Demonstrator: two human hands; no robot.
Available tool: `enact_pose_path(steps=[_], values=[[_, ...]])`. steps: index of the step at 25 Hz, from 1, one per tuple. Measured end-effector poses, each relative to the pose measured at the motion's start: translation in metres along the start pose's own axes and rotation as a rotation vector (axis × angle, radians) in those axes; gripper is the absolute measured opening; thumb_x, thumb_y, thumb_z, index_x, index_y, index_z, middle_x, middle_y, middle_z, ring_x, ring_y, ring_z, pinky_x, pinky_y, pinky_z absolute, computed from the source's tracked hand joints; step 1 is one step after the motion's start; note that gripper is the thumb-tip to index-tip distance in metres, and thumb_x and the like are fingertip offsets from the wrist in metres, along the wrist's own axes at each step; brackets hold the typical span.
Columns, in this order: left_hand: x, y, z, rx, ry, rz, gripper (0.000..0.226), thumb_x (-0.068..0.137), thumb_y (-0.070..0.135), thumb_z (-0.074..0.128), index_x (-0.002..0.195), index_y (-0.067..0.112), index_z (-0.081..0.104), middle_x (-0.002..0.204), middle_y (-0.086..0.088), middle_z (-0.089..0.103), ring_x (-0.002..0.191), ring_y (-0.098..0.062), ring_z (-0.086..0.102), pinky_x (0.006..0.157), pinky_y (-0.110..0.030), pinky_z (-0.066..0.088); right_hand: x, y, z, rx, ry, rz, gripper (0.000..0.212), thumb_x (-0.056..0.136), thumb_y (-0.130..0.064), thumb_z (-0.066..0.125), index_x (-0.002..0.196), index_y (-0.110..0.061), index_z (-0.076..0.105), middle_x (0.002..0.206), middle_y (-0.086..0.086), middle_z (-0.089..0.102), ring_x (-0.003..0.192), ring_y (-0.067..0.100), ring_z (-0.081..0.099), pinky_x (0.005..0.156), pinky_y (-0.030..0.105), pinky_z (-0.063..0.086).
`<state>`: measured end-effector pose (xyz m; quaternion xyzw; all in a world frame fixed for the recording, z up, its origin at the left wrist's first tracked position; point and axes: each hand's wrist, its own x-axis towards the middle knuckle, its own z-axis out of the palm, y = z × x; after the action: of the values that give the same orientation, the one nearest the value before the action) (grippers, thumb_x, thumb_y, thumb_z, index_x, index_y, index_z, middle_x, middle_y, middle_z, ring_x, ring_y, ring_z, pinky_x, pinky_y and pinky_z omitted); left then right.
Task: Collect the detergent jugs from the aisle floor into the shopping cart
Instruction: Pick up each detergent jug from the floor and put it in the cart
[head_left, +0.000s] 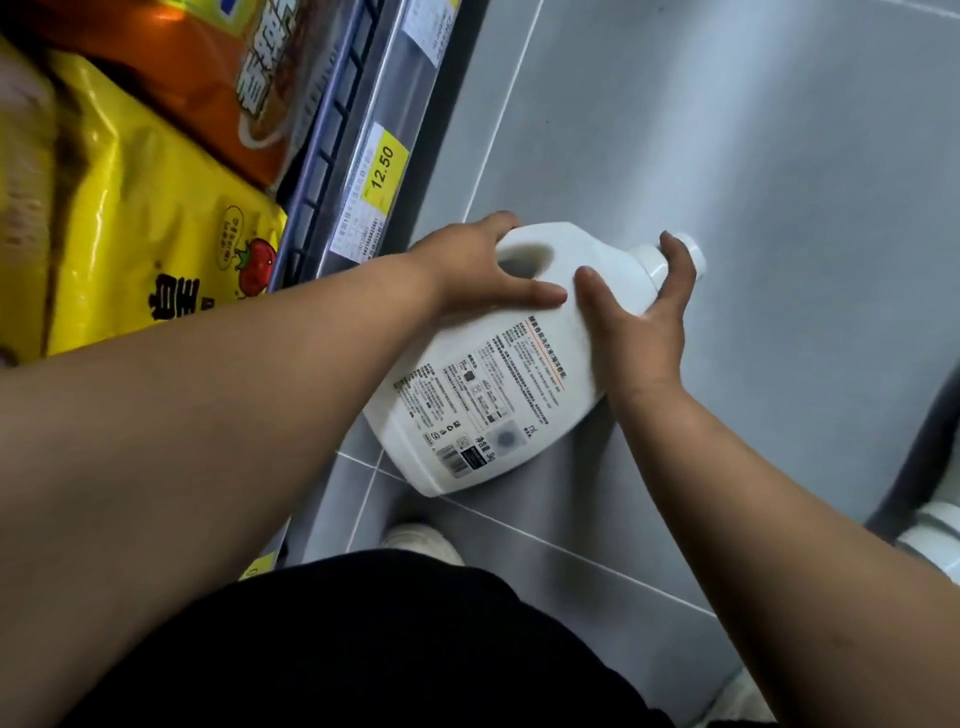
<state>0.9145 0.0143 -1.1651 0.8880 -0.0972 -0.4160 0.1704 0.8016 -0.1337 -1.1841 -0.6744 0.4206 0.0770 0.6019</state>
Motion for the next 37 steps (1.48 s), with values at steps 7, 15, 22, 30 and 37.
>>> enact_pose_path(steps=[7,15,22,30,37], values=[[-0.004,0.001,-0.001,-0.029,0.082,0.108,0.044,0.074,0.062,0.07,0.098,0.029,0.055,0.087,0.011,0.059,0.087,-0.016,0.058,0.072,-0.025,0.038,0.0,0.002,-0.003,0.09,0.033,-0.081,0.066,0.071,-0.051,0.072,0.125,-0.05,0.034,0.113,-0.019,0.053,0.097,-0.002,0.056,0.081,0.022,0.044],[-0.038,0.032,-0.017,-0.125,0.294,0.143,0.051,0.076,0.071,0.059,0.095,0.024,0.066,0.08,0.009,0.063,0.078,-0.016,0.059,0.065,-0.028,0.039,-0.011,-0.042,-0.035,0.021,0.016,-0.331,0.068,0.064,-0.056,0.069,0.12,-0.05,0.032,0.117,-0.042,0.04,0.104,-0.012,0.052,0.088,0.01,0.04],[-0.138,0.11,-0.065,-0.27,0.357,0.141,0.039,0.077,0.067,0.062,0.09,0.03,0.06,0.076,0.016,0.061,0.077,-0.01,0.06,0.066,-0.024,0.045,-0.078,-0.139,-0.113,-0.032,-0.032,-0.421,0.068,0.072,-0.051,0.067,0.127,-0.051,0.029,0.112,-0.048,0.042,0.098,-0.015,0.053,0.084,0.006,0.041],[-0.316,0.216,-0.145,-0.384,0.398,0.141,0.039,0.078,0.064,0.065,0.088,0.026,0.062,0.071,0.015,0.061,0.067,0.001,0.056,0.057,-0.019,0.041,-0.223,-0.278,-0.215,-0.101,-0.073,-0.531,0.066,0.077,-0.052,0.063,0.132,-0.047,0.027,0.135,-0.021,0.043,0.118,0.004,0.052,0.101,0.021,0.042],[-0.56,0.302,-0.205,-0.458,0.597,0.075,0.035,0.079,0.062,0.064,0.091,0.029,0.063,0.077,0.014,0.064,0.072,-0.003,0.059,0.061,-0.02,0.043,-0.409,-0.407,-0.3,-0.127,-0.233,-0.653,0.062,0.084,-0.039,0.061,0.138,-0.033,0.031,0.123,-0.027,0.042,0.1,-0.022,0.045,0.082,-0.002,0.033]])
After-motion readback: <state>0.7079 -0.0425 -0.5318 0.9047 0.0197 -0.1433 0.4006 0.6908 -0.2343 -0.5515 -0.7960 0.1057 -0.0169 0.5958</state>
